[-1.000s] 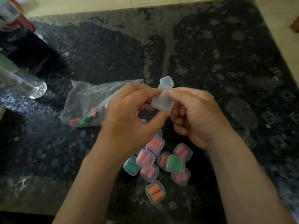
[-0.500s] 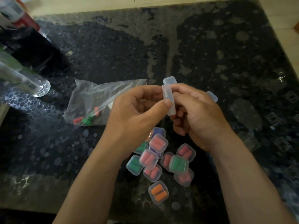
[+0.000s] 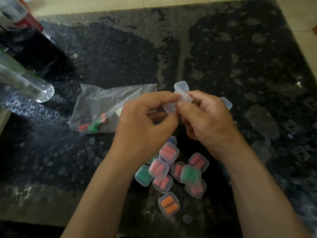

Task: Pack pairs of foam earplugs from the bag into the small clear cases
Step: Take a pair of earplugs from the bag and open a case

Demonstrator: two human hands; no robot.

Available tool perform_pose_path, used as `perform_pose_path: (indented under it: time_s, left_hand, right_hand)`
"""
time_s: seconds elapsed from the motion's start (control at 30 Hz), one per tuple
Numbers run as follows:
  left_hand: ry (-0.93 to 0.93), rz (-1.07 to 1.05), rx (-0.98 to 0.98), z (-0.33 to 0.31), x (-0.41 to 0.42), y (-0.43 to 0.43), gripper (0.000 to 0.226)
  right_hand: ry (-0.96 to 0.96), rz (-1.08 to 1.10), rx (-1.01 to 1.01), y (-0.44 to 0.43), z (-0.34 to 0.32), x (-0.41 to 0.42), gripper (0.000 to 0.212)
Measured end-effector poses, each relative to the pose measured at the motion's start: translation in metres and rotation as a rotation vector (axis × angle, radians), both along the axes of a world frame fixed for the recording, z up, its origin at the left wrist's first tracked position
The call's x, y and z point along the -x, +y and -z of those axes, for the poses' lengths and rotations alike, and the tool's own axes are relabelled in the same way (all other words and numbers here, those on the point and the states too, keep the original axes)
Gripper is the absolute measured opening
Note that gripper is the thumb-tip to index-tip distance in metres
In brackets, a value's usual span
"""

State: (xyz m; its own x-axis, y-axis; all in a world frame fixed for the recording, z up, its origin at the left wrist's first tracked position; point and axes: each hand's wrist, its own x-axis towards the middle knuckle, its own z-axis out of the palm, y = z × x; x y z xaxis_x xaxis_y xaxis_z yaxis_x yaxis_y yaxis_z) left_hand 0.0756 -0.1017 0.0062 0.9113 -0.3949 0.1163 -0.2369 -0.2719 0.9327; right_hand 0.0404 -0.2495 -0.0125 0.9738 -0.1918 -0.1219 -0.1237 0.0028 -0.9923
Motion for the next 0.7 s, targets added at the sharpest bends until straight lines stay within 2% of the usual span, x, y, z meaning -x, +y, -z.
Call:
perform_pose_path:
  time_s: [0.2, 0.3, 0.6, 0.7]
  left_hand:
    - [-0.054, -0.041, -0.012, -0.0016, 0.0007, 0.0003, 0.025]
    - [-0.063, -0.027, -0.011, -0.002, -0.0006, 0.002, 0.025]
    - [-0.177, -0.078, -0.086, 0.0031, 0.0054, -0.0044, 0.024]
    - [-0.135, -0.1, -0.075, 0.0033, 0.005, -0.0047, 0.02]
  right_hand:
    - [-0.023, -0.043, -0.085, -0.0033, 0.0006, 0.0014, 0.022]
    - [-0.019, -0.029, -0.054, -0.0031, 0.0013, 0.0008, 0.03]
    - [0.007, 0.003, -0.065, -0.0037, 0.0026, 0.0008, 0.027]
    - [0.023, -0.011, -0.091, -0.0055, 0.0012, 0.0017, 0.027]
